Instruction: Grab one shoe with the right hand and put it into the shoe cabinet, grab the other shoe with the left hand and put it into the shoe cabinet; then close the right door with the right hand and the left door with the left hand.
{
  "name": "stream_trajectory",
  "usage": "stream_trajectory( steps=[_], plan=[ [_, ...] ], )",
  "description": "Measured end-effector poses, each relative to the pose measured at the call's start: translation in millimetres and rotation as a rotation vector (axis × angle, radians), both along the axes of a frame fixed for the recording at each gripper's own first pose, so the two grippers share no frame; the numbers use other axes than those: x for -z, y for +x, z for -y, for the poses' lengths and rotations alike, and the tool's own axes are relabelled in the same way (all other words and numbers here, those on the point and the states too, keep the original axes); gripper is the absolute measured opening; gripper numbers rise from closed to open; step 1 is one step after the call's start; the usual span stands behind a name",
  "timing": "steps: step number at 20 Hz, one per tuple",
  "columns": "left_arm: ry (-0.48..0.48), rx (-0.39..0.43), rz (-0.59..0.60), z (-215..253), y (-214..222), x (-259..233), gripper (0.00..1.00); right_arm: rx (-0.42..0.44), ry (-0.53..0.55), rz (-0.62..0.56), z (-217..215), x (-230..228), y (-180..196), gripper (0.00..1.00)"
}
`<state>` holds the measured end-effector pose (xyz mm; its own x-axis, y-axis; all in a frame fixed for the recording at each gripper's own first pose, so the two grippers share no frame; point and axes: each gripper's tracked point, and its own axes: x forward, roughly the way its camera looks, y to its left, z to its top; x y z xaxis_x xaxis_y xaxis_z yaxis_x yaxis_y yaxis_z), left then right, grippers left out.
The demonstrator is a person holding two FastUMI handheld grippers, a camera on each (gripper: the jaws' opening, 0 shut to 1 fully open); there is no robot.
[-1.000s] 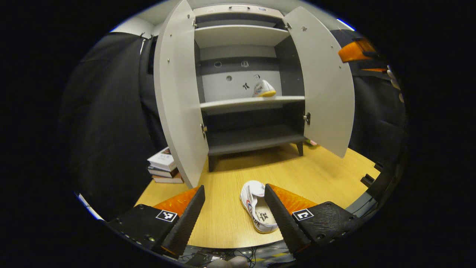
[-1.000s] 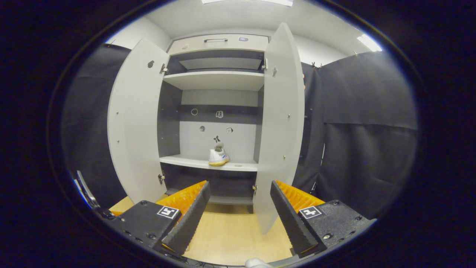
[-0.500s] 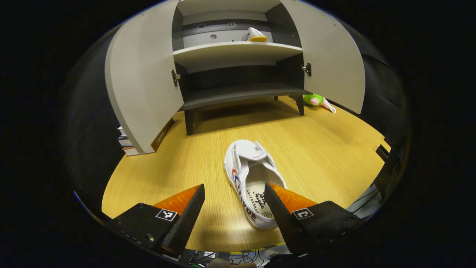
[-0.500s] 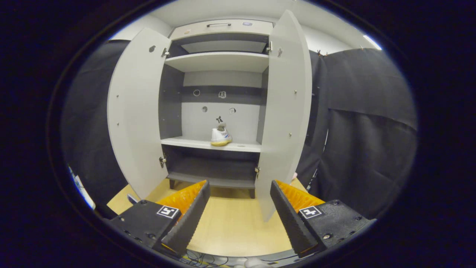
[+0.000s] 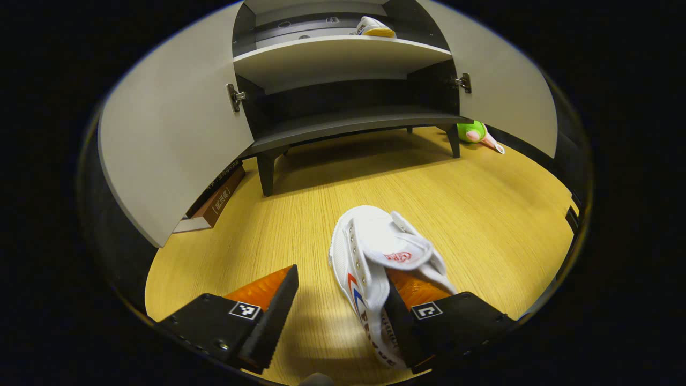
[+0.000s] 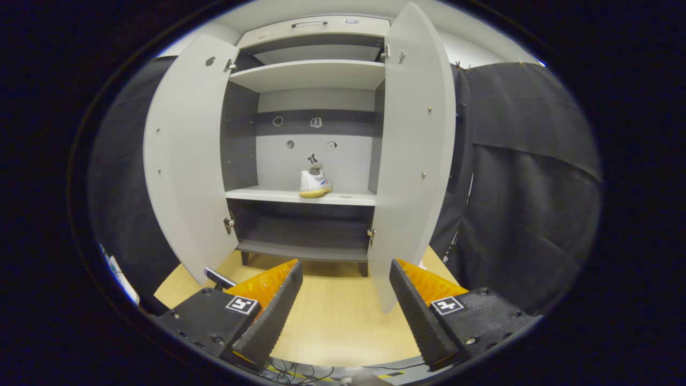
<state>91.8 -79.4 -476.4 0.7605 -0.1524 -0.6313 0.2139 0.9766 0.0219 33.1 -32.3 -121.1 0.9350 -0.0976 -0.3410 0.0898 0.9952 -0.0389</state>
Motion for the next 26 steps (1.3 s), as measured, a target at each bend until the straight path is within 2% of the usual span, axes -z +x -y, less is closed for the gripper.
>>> stream_trajectory(
  steps=[1,2,3,4,5,6,7,8,10,12,16,21,26],
  plan=[
    [-0.008,-0.010,-0.013,0.3,2.8,2.7,0.82,0.000,-0.003,-0.002,0.7,0.8,0.8,1.00],
    [-0.025,-0.011,-0.025,4.5,6.5,5.3,0.71,0.001,-0.006,-0.003,1.1,0.3,1.0,1.00],
    [-0.039,-0.002,-0.021,7.6,8.8,5.2,0.68,0.002,-0.005,-0.001,1.7,-0.5,1.8,1.00],
    [-0.059,0.020,-0.038,14.5,7.2,6.2,0.74,0.002,-0.005,0.000,1.3,-1.2,2.2,1.00],
    [-0.058,0.015,-0.049,16.0,3.7,4.5,0.59,0.001,-0.004,0.000,2.5,-1.2,1.5,1.00],
    [-0.071,0.012,-0.064,17.3,5.4,5.2,0.38,-0.002,-0.003,0.000,2.5,-1.4,0.7,1.00],
    [-0.080,0.010,-0.074,17.1,4.8,4.8,0.38,-0.003,-0.001,-0.002,2.1,-1.7,0.5,1.00],
    [-0.040,-0.019,-0.092,7.2,6.7,8.8,0.49,-0.004,0.003,-0.002,1.7,-1.3,1.3,1.00],
    [-0.059,-0.023,-0.117,7.7,4.2,6.4,0.17,-0.010,0.011,0.000,1.2,-1.5,4.3,1.00],
    [-0.037,-0.030,-0.139,3.8,1.7,4.9,0.13,-0.020,0.019,0.008,0.3,-4.1,3.6,1.00],
    [-0.029,-0.025,-0.090,-1.5,6.2,-29.1,0.12,-0.043,0.019,0.047,1.1,-16.6,4.8,1.00],
    [-0.059,-0.063,0.014,-8.3,16.2,-112.7,0.12,-0.078,0.035,0.091,1.8,-33.8,6.8,1.00],
    [-0.073,-0.100,0.136,-18.3,44.2,-209.6,0.12,-0.132,0.038,0.146,1.4,-53.9,10.9,1.00]
  ],
)
